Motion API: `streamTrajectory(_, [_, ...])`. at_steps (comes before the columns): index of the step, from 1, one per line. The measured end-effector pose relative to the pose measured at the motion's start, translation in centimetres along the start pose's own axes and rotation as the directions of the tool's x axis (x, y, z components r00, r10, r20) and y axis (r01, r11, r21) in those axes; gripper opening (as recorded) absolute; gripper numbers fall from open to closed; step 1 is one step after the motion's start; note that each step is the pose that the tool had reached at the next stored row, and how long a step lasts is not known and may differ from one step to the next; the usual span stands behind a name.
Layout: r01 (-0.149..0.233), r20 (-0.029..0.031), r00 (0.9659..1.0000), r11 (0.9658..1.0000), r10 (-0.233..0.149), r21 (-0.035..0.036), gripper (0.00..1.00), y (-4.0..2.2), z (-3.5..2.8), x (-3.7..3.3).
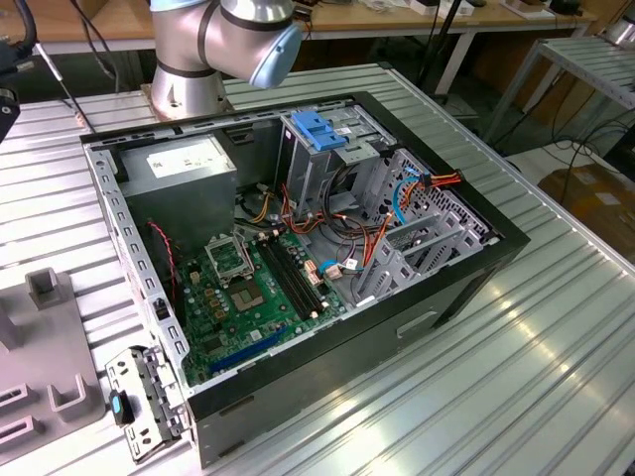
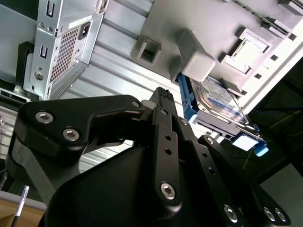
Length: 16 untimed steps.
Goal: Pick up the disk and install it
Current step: 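Reach for the disk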
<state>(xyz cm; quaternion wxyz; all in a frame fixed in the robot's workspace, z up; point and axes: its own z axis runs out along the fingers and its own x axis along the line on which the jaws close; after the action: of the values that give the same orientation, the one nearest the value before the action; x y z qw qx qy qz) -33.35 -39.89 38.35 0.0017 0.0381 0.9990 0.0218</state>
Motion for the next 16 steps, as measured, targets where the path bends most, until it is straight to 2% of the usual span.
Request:
streamTrajectory(8, [0.0,-0.0001,1.0,1.0,0.0,0.0,0.11,0.06,0.02,1.49])
streamTrajectory(11, [0.0,-0.0001,1.0,1.0,0.0,0.0,0.11,0.83,0.08,2.26])
streamTrajectory(12, [0.0,-0.0001,1.0,1.0,0.0,0.0,0.11,1.04,0.09,2.72])
streamTrajectory(16, [0.0,-0.0004,1.0,1.0,0.0,0.0001,0.11,1.33,0.14,3.96])
